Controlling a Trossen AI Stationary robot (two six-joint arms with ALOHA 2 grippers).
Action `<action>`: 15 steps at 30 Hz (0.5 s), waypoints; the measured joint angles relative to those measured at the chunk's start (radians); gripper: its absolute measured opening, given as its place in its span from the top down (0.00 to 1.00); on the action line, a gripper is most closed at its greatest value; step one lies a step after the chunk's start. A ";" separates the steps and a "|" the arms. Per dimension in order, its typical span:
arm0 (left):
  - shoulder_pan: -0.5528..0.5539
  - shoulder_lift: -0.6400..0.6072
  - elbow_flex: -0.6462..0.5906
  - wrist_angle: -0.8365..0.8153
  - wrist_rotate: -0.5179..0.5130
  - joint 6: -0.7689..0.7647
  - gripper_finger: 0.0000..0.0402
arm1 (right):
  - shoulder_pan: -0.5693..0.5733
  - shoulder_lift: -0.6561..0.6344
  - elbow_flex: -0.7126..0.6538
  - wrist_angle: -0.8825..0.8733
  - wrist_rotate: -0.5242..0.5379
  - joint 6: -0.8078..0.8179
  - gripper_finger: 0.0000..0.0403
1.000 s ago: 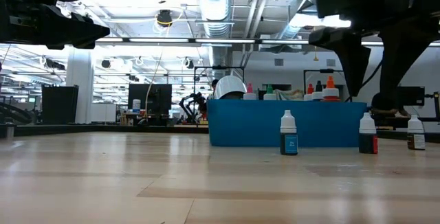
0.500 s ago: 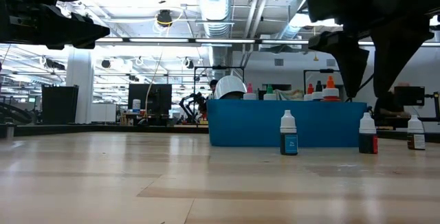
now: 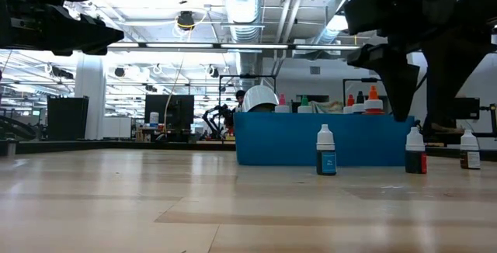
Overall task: Pick & Place food coloring
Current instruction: Put the small black food coloring bottle into the blue bin
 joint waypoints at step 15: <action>0.000 0.000 0.000 0.000 0.000 0.000 0.74 | -0.042 0.021 -0.001 -0.038 0.000 0.037 0.57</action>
